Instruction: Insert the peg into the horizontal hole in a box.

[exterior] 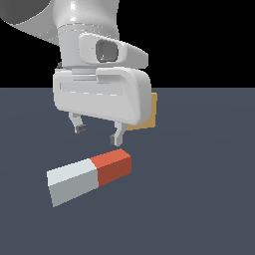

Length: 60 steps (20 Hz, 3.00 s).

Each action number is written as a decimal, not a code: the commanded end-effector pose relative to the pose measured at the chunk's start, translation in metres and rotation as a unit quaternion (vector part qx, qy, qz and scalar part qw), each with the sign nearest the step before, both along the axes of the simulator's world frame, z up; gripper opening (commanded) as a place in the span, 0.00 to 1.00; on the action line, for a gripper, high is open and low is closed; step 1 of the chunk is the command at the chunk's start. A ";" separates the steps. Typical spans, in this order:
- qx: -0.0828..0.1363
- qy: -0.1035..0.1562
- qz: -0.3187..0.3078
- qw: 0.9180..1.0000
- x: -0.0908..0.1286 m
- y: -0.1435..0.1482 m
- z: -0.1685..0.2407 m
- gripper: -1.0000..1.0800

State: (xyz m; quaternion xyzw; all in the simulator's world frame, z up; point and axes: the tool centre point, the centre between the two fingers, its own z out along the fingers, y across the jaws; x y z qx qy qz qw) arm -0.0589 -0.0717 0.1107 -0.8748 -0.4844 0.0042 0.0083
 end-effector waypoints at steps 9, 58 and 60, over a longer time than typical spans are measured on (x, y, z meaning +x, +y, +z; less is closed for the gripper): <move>-0.005 -0.005 -0.155 0.988 -0.040 -0.023 -0.028 0.96; -0.007 -0.007 -0.202 0.979 -0.052 -0.027 -0.087 0.00; -0.007 -0.007 -0.195 0.981 -0.048 -0.027 -0.086 0.00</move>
